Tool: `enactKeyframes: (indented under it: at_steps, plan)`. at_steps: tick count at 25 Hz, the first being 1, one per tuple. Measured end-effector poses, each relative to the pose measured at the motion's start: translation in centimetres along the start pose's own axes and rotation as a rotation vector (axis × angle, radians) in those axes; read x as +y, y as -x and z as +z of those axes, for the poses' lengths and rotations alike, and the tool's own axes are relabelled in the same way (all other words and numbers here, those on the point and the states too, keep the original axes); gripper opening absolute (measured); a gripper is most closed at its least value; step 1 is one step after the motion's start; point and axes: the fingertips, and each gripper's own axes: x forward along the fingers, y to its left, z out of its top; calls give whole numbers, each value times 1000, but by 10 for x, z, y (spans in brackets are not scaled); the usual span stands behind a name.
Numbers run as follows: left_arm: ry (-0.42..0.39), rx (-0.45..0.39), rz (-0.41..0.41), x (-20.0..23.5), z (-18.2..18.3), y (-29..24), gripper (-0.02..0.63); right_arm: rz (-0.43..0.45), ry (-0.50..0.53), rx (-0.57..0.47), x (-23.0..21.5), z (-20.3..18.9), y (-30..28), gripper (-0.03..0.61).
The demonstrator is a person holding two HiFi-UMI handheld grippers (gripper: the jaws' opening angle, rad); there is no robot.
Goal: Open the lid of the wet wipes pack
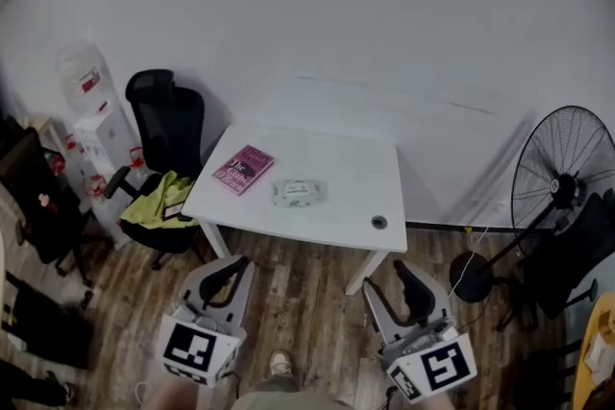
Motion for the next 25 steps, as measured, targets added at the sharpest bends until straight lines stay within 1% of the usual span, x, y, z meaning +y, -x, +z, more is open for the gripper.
enactKeyframes:
  at_steps: [5, 9, 16, 20, 25]
  plan:
    - [-10, 12, -19, 60, -9, -47, 28, -17, 19, 27, -10, -9, -76, 204]
    - [-18, 30, -27, 92, -19, -80, 28, -13, 30, 67, -18, -22, -122, 204]
    - [8, 76, -44, 123, -45, -129, 28, 13, 58, 154, -36, -59, -182, 204]
    - [11, 106, -39, 134, -61, -165, 28, 38, 62, 205, -59, -89, -217, 204]
    - [17, 160, -31, 156, -80, -221, 28, 81, 53, 283, -88, -125, -276, 204]
